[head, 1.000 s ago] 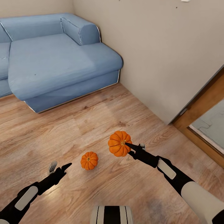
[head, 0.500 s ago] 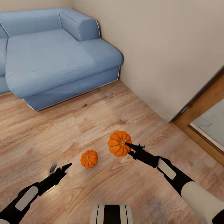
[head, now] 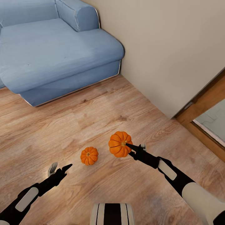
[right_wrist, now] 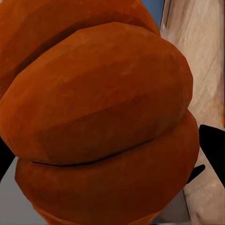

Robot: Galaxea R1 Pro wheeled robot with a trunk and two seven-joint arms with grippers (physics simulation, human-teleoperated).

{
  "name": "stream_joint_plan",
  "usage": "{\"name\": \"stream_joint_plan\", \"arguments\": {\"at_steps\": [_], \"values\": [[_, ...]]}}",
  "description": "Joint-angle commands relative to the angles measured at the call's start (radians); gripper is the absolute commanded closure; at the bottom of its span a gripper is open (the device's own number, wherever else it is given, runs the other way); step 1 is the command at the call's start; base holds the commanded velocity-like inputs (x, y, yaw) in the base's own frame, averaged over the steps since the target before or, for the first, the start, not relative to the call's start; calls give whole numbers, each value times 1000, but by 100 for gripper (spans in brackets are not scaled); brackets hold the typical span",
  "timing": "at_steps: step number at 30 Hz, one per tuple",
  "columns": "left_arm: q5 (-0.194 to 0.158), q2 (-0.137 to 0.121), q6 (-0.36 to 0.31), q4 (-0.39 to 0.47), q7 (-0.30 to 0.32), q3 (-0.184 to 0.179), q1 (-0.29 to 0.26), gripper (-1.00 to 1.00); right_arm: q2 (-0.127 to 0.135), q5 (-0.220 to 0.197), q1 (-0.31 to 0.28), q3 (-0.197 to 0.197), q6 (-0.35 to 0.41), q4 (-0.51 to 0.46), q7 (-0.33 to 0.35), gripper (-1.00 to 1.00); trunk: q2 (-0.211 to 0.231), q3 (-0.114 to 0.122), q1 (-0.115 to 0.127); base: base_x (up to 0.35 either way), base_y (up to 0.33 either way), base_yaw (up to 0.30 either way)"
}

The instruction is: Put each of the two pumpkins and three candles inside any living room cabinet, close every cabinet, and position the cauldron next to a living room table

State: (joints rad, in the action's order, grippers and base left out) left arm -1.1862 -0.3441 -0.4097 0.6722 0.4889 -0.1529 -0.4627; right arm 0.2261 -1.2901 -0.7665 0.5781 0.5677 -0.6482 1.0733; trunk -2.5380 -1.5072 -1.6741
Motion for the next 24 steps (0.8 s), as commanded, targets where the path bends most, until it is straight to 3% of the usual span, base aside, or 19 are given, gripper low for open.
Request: {"name": "stream_joint_plan", "arguments": {"at_steps": [1, 8, 14, 24], "values": [[-10, -1, -4, 0, 0, -4, -1, -100, 1, -12, -1, 5, 9, 0, -1, 100, -1, -5, 0, 0, 0, 0], [-10, -1, -4, 2, 1, -4, -1, -100, 2, -12, -2, 6, 16, -21, 12, 100, -1, -16, -2, 0, 0, 0], [-10, -1, -3, 10, 3, -7, -1, -100, 2, -10, -1, 5, 92, -149, 1, 100, -1, -16, -2, 0, 0, 0], [-10, -1, -3, 15, 8, -7, -1, -100, 7, -10, -1, 1, 198, -169, -42, 100, -1, -16, -2, 0, 0, 0]]}}
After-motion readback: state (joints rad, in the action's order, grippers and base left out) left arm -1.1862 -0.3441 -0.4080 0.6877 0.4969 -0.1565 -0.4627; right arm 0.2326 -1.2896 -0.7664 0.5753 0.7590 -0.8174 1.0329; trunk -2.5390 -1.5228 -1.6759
